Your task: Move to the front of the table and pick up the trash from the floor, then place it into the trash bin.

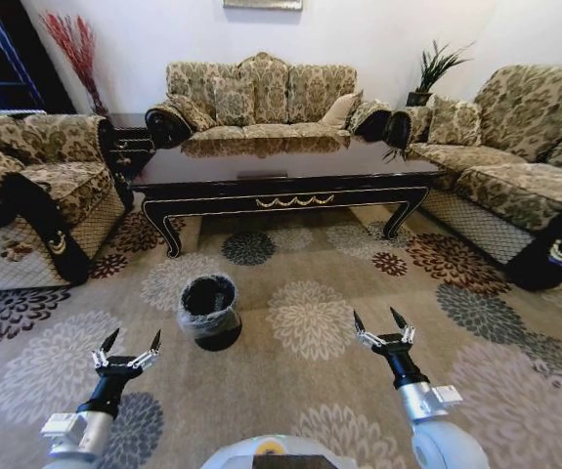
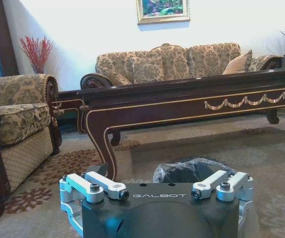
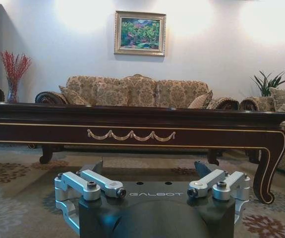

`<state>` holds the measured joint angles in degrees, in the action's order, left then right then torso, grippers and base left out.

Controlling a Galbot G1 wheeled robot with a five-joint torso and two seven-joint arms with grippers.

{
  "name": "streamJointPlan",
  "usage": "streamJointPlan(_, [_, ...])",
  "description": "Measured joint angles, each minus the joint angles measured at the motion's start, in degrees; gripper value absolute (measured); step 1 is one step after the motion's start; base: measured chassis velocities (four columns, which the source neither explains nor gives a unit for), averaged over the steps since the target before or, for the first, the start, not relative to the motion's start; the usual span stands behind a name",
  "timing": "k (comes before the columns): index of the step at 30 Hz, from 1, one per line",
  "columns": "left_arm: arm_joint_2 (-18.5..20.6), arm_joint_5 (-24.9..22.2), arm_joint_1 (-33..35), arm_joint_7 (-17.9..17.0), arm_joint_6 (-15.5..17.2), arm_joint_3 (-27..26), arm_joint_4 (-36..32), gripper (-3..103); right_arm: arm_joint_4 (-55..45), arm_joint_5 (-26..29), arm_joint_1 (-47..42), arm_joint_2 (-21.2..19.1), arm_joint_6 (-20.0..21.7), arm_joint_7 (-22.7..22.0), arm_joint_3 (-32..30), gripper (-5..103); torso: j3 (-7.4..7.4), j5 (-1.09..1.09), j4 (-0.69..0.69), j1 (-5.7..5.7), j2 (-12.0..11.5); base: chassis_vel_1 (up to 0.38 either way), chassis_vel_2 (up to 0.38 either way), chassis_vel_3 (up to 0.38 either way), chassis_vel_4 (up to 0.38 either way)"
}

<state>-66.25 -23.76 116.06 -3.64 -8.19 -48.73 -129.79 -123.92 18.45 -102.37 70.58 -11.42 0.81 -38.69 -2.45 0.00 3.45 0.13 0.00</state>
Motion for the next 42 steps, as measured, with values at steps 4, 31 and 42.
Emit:
streamJointPlan(4, [0.00, 0.00, 0.00, 0.00, 0.00, 0.00, 0.00, 100, 0.00, 0.00, 0.00, 0.00, 0.00, 0.00, 0.00, 100, 0.00, 0.00, -0.01, 0.00, 0.00, 0.131, -0.127, -0.120, 0.129])
streamJointPlan(31, [0.00, 0.00, 0.00, 0.00, 0.01, 0.00, 0.00, 100, 0.00, 0.00, 0.00, 0.00, 0.00, -0.01, 0.00, 100, 0.00, 0.00, 0.00, 0.00, 0.00, 0.156, -0.153, -0.156, 0.156])
streamJointPlan(42, [0.00, 0.00, 0.00, 0.00, 0.00, 0.00, 0.00, 100, 0.00, 0.00, 0.00, 0.00, 0.00, 0.00, 0.00, 100, 0.00, 0.00, 0.00, 0.01, 0.00, 0.139, -0.143, -0.140, 0.136])
